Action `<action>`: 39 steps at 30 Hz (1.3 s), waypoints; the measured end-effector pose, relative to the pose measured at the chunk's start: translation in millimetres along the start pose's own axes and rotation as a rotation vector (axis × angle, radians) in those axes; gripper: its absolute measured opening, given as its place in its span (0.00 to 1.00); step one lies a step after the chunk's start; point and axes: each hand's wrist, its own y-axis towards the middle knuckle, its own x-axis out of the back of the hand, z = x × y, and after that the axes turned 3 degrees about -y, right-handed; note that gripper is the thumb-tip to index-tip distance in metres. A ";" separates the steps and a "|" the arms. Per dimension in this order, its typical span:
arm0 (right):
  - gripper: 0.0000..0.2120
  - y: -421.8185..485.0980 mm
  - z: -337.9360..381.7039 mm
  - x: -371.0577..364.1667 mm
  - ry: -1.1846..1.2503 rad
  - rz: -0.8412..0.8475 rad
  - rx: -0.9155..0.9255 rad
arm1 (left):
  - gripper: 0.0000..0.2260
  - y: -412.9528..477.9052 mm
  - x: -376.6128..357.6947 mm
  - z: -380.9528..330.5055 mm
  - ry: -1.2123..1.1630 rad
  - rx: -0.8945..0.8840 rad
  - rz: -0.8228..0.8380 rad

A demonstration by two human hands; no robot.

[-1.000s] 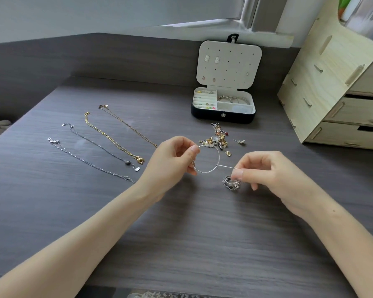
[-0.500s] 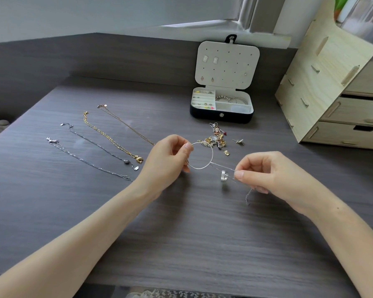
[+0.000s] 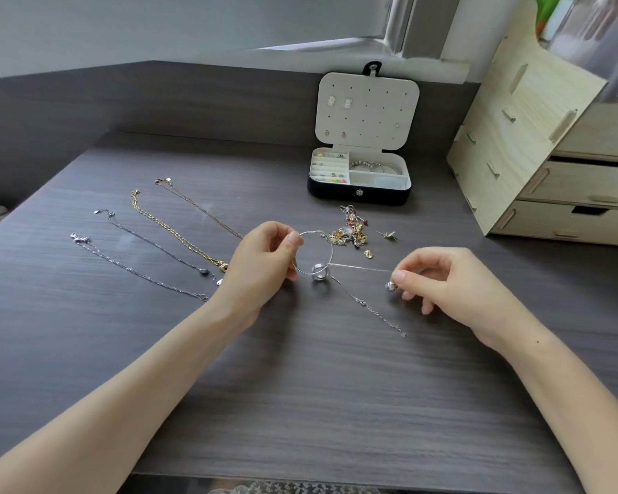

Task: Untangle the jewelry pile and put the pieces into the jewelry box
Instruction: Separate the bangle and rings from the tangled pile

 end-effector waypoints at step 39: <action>0.04 13.0 87.5 23.2 0.375 0.108 0.364 | 0.07 0.0 0.8 0.5 0.234 -0.107 0.021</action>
